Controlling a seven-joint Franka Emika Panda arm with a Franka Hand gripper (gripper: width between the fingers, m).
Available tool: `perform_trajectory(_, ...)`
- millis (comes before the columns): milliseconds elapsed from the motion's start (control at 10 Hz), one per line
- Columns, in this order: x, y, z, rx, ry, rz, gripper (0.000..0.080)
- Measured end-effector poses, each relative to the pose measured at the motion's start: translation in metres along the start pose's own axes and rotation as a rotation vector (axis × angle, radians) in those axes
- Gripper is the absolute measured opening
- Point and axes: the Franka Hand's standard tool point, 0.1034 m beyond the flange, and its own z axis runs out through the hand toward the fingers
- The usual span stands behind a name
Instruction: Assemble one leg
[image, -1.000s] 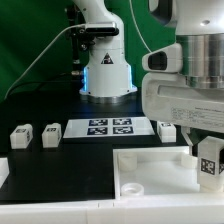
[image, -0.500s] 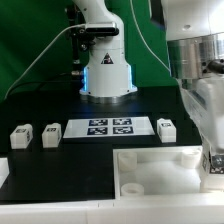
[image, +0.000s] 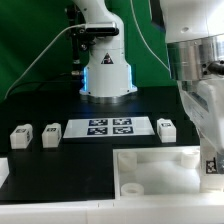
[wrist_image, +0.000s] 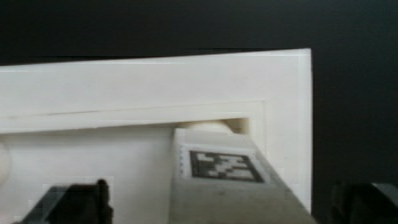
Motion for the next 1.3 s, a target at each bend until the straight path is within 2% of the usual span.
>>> perform_trajectory(200,-0.0003,-0.0001,-0.0003,-0.004,0.011,-0.384,0.0648)
perform_trajectory(600,0.0018,0.0,0.0001,-0.008,0.013,-0.813,0.0649)
perform_trajectory(700,0.0,-0.0004,-0.0003,-0.041,0.037,-0.98,0.0649)
perform_trajectory(800,-0.0009,-0.0019,-0.0003,-0.06,0.061,-1.164,0.0649)
perform_trajectory(1000,0.0027,-0.0016,-0.0003,-0.062,0.06,-1.225,0.0649)
perform_trajectory(1200,0.0018,-0.0015,-0.0001,-0.059,0.059,-1.163,0.0385)
perform_trajectory(1300,0.001,-0.0015,-0.0001,-0.054,0.057,-1.094,0.0385)
